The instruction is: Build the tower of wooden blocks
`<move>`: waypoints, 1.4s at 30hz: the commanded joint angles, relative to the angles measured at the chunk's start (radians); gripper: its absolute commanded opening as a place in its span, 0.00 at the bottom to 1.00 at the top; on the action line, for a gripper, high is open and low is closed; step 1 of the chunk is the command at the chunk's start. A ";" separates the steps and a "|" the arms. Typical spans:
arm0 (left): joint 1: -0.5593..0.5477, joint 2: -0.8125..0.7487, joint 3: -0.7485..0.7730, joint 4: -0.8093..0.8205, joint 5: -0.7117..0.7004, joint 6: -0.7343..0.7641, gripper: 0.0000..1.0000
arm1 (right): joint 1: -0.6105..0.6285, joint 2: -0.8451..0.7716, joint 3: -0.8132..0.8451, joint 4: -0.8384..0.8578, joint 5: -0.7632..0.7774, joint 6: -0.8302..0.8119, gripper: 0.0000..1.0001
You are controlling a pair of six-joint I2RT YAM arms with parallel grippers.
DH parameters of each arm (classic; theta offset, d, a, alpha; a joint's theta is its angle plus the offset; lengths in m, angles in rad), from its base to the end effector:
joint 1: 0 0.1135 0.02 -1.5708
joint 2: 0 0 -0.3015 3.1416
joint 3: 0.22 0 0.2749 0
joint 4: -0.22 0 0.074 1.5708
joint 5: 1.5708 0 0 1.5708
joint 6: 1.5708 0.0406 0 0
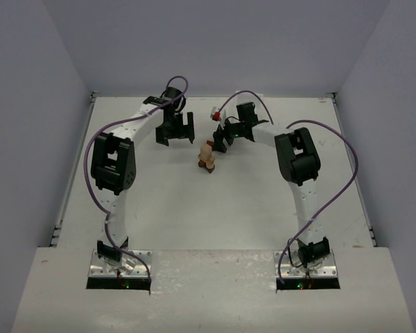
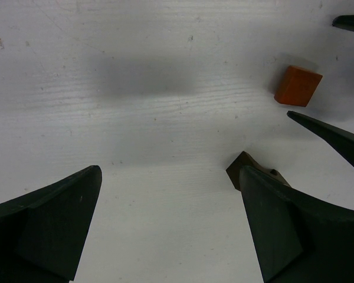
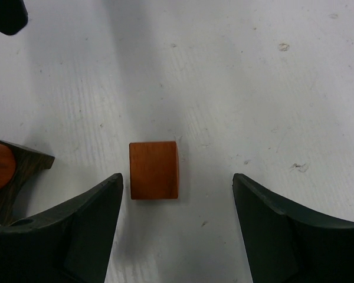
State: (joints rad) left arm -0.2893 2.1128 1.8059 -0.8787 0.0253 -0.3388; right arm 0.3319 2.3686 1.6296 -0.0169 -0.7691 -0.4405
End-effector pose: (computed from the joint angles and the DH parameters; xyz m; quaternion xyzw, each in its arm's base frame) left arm 0.4717 -0.1415 0.2417 -0.0219 0.9812 -0.0709 0.1782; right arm 0.5104 0.2058 0.1169 -0.4583 0.7324 0.3240 0.3855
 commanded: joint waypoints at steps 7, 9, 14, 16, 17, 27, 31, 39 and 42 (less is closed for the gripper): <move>-0.007 -0.043 0.033 0.015 -0.020 0.027 1.00 | 0.020 0.035 0.089 -0.071 -0.023 -0.072 0.61; -0.007 -0.043 0.032 0.015 -0.021 0.029 1.00 | 0.021 0.039 0.092 -0.075 -0.028 -0.079 0.55; -0.006 -0.048 0.028 0.014 -0.021 0.027 1.00 | 0.022 0.042 0.102 -0.091 -0.043 -0.093 0.40; -0.006 -0.052 0.024 0.015 -0.021 0.027 1.00 | 0.022 0.041 0.100 -0.093 -0.049 -0.097 0.34; -0.006 -0.054 0.023 0.015 -0.021 0.027 1.00 | 0.022 0.039 0.096 -0.090 -0.049 -0.096 0.32; -0.005 -0.122 0.032 0.063 0.006 0.016 1.00 | -0.025 -0.092 0.009 0.056 0.002 0.003 0.14; -0.005 -0.188 0.034 0.123 0.040 0.001 1.00 | -0.082 -0.187 0.006 0.062 -0.029 0.079 0.14; -0.007 -0.414 -0.145 0.448 0.334 -0.081 1.00 | -0.097 -0.497 -0.112 -0.012 -0.103 0.046 0.14; -0.023 -0.495 -0.258 0.591 0.413 -0.127 1.00 | -0.087 -0.612 -0.203 0.012 -0.170 0.093 0.15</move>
State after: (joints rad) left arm -0.2912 1.7431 1.6548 -0.5621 0.2603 -0.3925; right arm 0.2110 1.8972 1.5177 -0.0269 -0.8161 -0.3915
